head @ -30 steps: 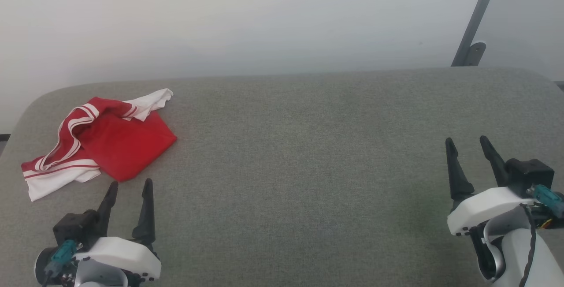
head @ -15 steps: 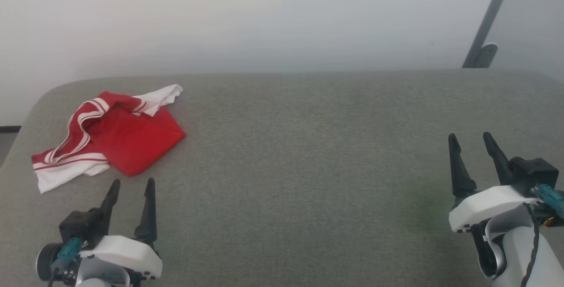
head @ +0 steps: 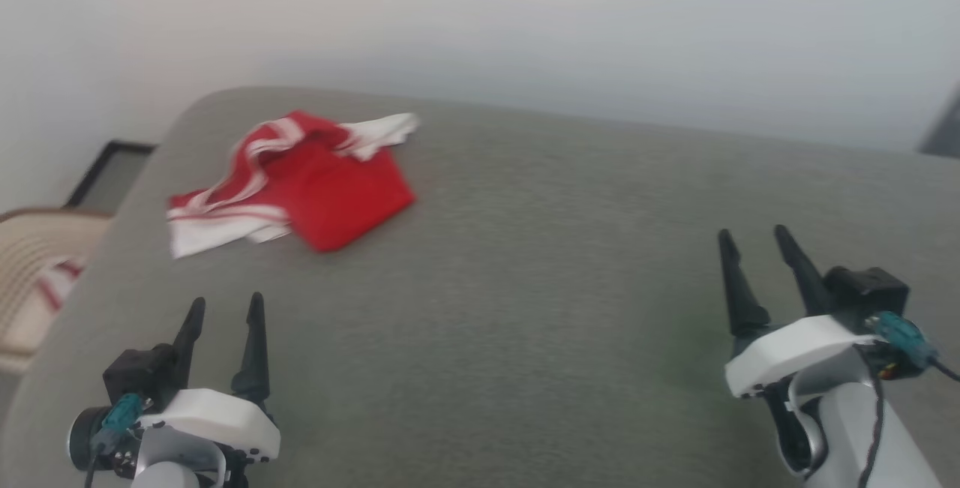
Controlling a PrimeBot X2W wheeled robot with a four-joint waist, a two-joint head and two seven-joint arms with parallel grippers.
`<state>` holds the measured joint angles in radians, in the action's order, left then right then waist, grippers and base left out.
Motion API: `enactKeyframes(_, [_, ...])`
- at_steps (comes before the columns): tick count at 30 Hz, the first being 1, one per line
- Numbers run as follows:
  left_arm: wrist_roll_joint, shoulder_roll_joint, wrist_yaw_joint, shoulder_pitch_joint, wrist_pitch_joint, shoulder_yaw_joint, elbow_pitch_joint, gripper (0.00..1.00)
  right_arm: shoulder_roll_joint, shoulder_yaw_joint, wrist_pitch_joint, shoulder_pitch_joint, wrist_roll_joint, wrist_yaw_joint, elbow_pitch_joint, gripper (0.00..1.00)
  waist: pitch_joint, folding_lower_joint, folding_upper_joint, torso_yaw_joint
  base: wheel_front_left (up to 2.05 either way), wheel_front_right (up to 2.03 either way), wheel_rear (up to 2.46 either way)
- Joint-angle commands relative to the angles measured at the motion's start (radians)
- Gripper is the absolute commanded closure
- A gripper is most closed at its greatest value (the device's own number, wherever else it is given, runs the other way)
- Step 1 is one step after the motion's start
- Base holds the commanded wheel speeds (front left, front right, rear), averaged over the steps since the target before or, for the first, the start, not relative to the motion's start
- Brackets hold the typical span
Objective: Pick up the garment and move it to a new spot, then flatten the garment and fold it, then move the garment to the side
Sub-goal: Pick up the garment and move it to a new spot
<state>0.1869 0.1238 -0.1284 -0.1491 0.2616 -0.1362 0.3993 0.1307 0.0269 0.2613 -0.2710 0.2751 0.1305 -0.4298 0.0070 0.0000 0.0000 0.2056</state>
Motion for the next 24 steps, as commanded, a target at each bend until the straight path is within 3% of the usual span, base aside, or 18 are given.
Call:
enactKeyframes(1, [-0.006, -0.005, -0.002, -0.008, 0.005, -0.008, 0.001, 0.0, -0.002, 0.015, 0.005, -0.012, 0.01, 0.0, -0.006, 0.0, 0.007, 0.0, 0.0, 0.085, 0.0, 0.0, 0.0])
enactKeyframes(11, [-0.034, -0.041, -0.001, 0.036, 0.005, -0.041, -0.029, 0.0, -0.011, 0.109, 0.004, -0.026, 0.038, 0.0, -0.04, 0.0, -0.001, 0.0, 0.0, 0.305, 0.0, 0.0, 0.0])
enactKeyframes(19, [-0.004, -0.066, 0.027, 0.103, 0.005, -0.108, -0.112, 0.0, -0.021, 0.254, 0.004, -0.111, 0.067, 0.0, -0.096, 0.0, 0.039, 0.0, 0.0, 0.334, 0.0, 0.0, 0.0])
enactKeyframes(24, [0.005, -0.072, 0.021, 0.11, 0.005, -0.097, -0.132, 0.0, -0.021, 0.282, 0.004, -0.138, 0.087, 0.0, -0.11, 0.0, 0.054, 0.0, 0.0, 0.333, 0.0, 0.0, 0.0])
